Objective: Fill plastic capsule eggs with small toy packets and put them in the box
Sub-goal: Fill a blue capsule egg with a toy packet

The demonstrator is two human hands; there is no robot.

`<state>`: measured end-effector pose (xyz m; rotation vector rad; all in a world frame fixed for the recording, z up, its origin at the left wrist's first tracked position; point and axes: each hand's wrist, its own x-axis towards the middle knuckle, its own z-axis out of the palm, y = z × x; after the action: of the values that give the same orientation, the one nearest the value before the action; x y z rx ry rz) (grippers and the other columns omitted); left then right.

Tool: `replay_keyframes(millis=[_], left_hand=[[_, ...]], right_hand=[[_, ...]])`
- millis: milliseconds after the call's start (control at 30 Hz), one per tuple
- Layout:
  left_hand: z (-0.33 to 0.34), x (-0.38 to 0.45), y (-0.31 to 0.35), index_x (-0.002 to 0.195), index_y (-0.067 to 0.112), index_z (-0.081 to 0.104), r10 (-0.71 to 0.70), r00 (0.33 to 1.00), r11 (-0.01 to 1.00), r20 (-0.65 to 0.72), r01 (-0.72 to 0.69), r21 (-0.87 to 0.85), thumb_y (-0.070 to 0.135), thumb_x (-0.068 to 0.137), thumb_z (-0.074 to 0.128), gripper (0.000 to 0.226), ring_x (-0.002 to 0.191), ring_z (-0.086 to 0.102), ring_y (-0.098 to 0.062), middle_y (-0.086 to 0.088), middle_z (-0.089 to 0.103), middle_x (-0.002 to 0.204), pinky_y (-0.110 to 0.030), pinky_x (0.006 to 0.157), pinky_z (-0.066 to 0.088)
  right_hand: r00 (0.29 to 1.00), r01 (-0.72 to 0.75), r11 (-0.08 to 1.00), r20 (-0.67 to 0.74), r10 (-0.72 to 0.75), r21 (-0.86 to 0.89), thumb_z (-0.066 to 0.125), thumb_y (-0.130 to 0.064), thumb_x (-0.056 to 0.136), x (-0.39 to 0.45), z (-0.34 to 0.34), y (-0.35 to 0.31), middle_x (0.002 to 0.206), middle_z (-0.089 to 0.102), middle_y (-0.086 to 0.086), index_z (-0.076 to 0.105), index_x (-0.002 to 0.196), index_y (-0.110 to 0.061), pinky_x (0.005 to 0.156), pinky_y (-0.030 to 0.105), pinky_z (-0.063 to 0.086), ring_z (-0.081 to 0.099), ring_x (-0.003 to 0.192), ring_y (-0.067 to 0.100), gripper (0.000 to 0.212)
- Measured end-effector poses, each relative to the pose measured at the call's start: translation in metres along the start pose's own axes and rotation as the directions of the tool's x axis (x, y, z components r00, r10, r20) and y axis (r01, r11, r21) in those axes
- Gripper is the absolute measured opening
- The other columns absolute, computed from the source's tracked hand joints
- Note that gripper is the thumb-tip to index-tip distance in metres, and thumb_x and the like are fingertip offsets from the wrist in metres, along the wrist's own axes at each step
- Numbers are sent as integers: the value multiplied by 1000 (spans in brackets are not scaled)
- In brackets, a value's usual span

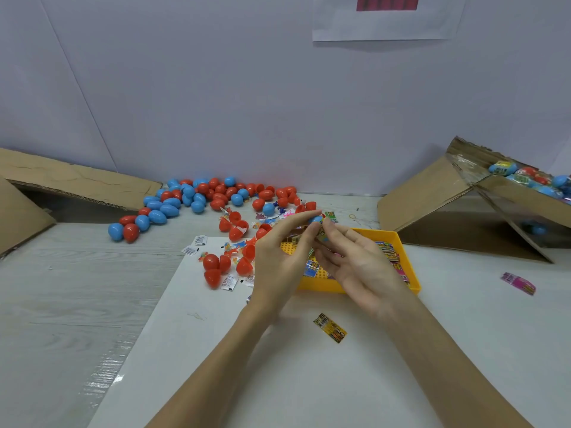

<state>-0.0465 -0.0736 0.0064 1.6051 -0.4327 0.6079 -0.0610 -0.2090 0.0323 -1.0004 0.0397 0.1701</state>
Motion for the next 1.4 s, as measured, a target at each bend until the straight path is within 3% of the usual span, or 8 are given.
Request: replay_keyframes(millis=[167,400,567,733,900,1133,1267,1400], left_hand=[[2,-1,2,120,23,76,-281,958,908,51,283,-310,23,97,68,24,116,68,-7,8,76,116,-20,92,54],[-1,2,2,123,28,74,-263,962,933,70,272,-236,29,97,69,26,119,66,-9,10,73,121,-26,98,56],[-3,2,0,122,22,75,-264,965,924,10,256,-284,25,98,66,26,117,67,-6,9,75,118,-16,91,53],[0,1,-3,121,24,75,-213,977,952,-25,202,-229,23,101,63,24,113,68,-6,12,75,116,-18,90,55],[0,-2,-7,128,16,71,-130,990,988,-48,126,-91,17,103,59,28,115,68,-10,9,74,120,-37,93,60],[-4,3,-3,134,16,66,-16,997,998,80,10,67,16,93,74,41,118,65,-11,7,70,126,-29,97,56],[-8,2,-6,128,8,69,238,966,903,101,-258,343,-2,85,78,45,113,64,-11,-2,69,121,-24,98,53],[-7,-1,-5,127,2,69,317,934,815,167,-358,455,-11,77,78,53,116,63,-21,-12,68,122,-26,101,52]], right_hand=[[988,126,984,-76,-136,-127,81,-30,75,0,0,3,101,80,6,76,106,-11,75,21,59,77,99,20,37],[940,303,847,-7,-340,-438,74,-38,86,-1,-3,5,101,80,0,74,118,-33,79,26,62,76,98,14,32],[922,350,804,26,-386,-480,63,-22,102,1,-3,8,109,79,-3,72,129,-29,84,30,62,75,102,15,29],[910,355,800,-18,-414,-484,66,-13,99,4,-3,12,110,78,1,71,124,-14,84,31,63,76,100,16,25],[923,333,837,-34,-384,-434,66,-12,99,6,-6,15,109,79,1,72,123,-13,83,28,63,77,100,15,25],[935,314,881,-43,-351,-355,59,-14,103,6,-10,9,109,79,-1,71,127,-15,86,27,62,76,104,15,26],[921,330,762,15,-389,-558,70,-26,97,5,-5,12,111,77,-5,69,133,-16,85,23,61,73,104,6,37],[896,323,656,-2,-444,-682,82,-24,88,7,-4,19,100,76,-7,70,126,-16,79,21,60,73,95,6,40]])
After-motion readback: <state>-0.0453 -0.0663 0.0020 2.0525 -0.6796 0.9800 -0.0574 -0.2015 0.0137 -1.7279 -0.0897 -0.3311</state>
